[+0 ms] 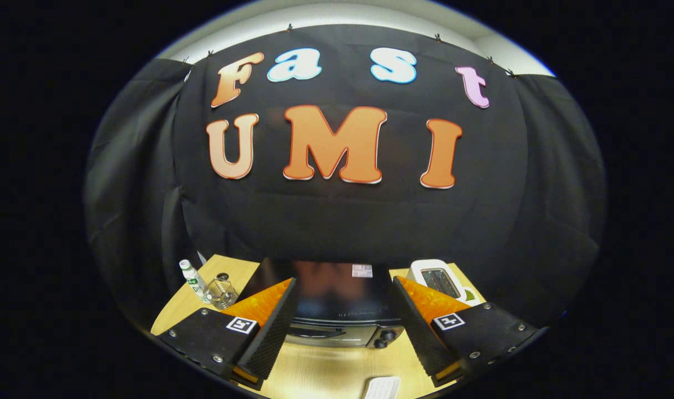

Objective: Open the toaster oven, put the food inside, and close the toaster oven door.

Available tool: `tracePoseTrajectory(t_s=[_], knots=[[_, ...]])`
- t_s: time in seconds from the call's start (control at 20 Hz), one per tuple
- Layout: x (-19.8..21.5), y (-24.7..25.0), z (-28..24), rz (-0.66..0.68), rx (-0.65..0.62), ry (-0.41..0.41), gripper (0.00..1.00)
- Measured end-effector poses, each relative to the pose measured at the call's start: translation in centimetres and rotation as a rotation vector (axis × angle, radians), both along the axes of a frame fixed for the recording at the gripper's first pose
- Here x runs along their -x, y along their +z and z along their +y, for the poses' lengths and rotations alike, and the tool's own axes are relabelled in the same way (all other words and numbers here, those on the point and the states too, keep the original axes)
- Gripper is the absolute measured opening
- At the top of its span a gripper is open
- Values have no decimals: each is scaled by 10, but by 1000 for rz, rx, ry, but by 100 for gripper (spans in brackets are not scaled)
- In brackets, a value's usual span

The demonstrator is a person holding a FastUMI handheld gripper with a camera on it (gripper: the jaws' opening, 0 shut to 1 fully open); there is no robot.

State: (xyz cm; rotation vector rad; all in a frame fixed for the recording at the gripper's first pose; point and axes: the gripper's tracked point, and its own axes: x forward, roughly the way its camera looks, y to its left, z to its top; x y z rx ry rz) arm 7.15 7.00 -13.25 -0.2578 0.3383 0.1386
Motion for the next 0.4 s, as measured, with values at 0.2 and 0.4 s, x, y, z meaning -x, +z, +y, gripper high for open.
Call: tracePoseTrajectory(t_s=[0.2, 0.4], knots=[[-2, 73, 11, -99, -19, 23, 99], [6, 134, 13, -209, -20, 36, 99]])
